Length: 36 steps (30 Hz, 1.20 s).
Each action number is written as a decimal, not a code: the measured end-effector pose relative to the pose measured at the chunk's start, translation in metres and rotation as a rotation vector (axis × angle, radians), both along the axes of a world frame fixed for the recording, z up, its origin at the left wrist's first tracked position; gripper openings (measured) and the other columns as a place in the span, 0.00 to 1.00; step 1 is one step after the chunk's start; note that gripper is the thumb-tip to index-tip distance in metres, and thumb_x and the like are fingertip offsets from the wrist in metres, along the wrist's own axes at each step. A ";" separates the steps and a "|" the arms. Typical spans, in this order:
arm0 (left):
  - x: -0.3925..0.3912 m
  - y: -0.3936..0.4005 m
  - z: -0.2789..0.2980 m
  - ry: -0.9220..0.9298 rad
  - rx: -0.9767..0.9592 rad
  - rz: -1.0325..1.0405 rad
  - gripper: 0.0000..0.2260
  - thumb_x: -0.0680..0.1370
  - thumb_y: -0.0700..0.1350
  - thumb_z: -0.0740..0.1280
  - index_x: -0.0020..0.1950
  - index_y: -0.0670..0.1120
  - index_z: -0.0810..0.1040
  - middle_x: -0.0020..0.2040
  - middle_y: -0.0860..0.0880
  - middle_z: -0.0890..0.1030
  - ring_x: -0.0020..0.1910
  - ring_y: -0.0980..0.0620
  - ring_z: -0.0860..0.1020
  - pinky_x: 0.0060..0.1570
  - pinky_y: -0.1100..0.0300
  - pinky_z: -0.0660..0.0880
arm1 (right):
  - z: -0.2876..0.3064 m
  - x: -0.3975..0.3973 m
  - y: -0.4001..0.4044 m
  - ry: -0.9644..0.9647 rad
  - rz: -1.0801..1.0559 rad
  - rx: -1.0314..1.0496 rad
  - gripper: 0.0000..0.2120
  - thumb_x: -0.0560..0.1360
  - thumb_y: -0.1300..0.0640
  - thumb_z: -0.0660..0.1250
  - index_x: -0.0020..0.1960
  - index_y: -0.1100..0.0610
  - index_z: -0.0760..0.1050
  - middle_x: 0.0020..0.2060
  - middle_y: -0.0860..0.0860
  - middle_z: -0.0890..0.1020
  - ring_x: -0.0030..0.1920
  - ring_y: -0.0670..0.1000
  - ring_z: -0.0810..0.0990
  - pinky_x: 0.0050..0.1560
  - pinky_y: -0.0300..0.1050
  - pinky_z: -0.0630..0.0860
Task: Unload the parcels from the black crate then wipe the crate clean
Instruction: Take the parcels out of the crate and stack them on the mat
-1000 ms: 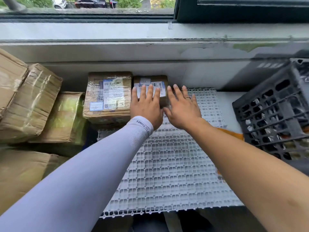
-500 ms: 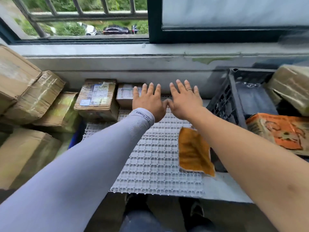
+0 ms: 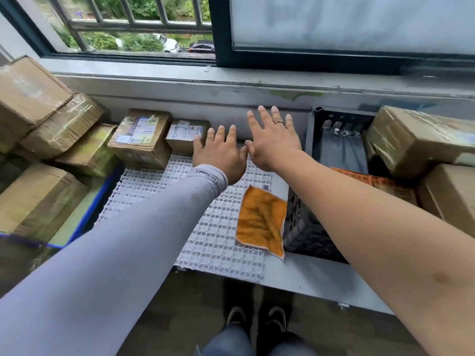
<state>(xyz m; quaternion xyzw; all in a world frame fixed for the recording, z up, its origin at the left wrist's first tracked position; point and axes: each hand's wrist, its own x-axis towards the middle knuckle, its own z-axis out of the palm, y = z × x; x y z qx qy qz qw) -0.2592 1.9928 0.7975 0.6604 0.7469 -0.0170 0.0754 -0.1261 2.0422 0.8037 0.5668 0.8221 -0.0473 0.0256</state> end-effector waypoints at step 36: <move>0.318 0.013 0.060 -0.260 0.030 -0.387 0.31 0.84 0.61 0.58 0.84 0.58 0.50 0.85 0.46 0.46 0.82 0.32 0.49 0.78 0.33 0.53 | 0.075 0.372 -0.056 -0.070 -0.366 -0.009 0.38 0.78 0.28 0.58 0.82 0.36 0.48 0.84 0.49 0.45 0.83 0.59 0.41 0.76 0.77 0.47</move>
